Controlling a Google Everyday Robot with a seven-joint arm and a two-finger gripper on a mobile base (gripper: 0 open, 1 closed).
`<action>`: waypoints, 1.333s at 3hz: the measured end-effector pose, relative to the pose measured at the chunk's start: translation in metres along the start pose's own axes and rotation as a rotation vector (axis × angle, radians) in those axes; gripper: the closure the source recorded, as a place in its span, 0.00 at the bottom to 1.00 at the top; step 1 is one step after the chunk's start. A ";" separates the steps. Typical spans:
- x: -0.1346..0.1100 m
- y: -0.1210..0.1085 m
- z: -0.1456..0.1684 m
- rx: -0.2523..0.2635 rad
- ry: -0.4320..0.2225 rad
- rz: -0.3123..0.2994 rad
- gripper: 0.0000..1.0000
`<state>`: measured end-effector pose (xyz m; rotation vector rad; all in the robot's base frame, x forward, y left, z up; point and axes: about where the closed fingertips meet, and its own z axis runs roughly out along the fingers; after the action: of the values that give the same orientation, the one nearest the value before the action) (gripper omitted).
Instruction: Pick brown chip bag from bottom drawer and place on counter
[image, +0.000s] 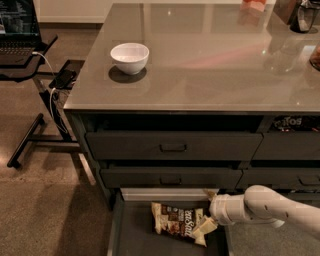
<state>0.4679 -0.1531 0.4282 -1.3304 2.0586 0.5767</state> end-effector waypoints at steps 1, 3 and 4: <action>0.010 0.006 0.024 -0.030 -0.089 -0.081 0.00; 0.059 -0.010 0.071 -0.088 -0.092 -0.115 0.00; 0.059 -0.010 0.072 -0.088 -0.092 -0.115 0.00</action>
Offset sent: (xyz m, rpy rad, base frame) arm 0.0126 0.0089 -0.0969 0.1309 -0.0958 0.1901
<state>0.4771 -0.1491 0.3353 -1.4344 1.8885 0.6711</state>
